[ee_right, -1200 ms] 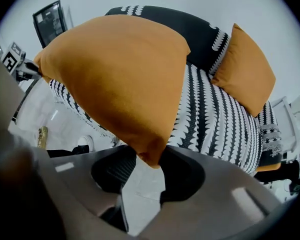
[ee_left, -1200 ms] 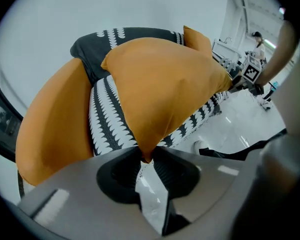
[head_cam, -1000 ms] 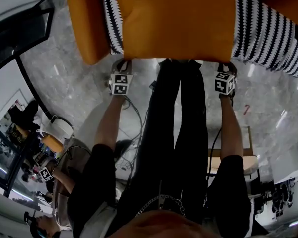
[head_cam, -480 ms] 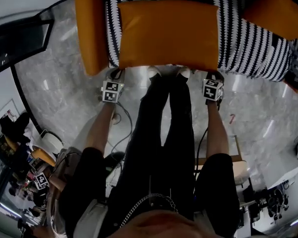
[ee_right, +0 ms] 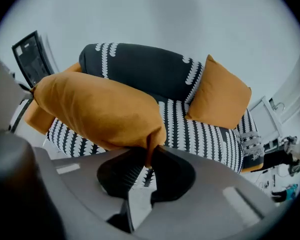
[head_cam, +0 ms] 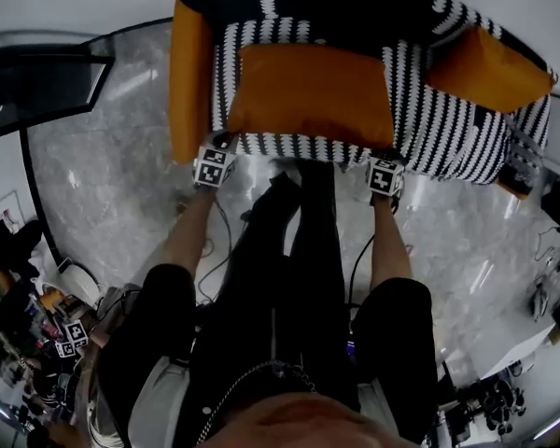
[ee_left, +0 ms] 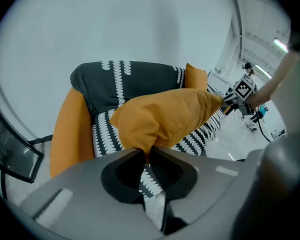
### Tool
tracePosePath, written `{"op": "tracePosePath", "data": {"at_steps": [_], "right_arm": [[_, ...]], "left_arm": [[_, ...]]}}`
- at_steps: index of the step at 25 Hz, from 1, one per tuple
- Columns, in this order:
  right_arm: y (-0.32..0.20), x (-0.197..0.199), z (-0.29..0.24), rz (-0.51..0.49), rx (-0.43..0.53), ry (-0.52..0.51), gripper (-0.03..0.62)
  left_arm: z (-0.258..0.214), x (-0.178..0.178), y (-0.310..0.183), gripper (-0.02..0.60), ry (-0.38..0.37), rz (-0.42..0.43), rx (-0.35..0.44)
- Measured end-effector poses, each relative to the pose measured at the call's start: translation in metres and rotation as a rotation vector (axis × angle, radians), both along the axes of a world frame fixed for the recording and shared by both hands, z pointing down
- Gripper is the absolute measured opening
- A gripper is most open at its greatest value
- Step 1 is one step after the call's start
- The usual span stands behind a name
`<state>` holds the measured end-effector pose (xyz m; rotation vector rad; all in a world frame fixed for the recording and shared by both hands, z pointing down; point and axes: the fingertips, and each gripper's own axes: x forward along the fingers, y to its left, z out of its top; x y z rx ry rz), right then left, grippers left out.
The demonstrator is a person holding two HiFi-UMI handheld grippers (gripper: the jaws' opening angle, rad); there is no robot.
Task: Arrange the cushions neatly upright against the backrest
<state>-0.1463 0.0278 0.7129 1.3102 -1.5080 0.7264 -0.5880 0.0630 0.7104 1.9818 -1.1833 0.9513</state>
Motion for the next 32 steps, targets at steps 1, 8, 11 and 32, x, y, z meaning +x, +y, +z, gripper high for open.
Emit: {"op": "tracePosePath", "data": {"at_steps": [1,8,11,32], "right_arm": [[-0.006,-0.002,-0.007,-0.020,0.000,0.000,0.048],[-0.029,-0.002,-0.022,-0.188,-0.095,-0.055,0.048],[-0.040,-0.010,-0.031,-0.319,-0.161,-0.079,0.046],[-0.248,-0.025,-0.066,-0.411,-0.122,-0.231,0.048]], "left_arm": [[-0.004,0.001,-0.005,0.041,-0.001,0.000,-0.009],[-0.021,0.012,-0.034,0.041,-0.051,0.056,-0.130],[-0.030,0.011,-0.041,0.041,-0.077,0.096,-0.158],[-0.075,0.018,-0.204,0.043,0.023,0.286,-0.177]]}}
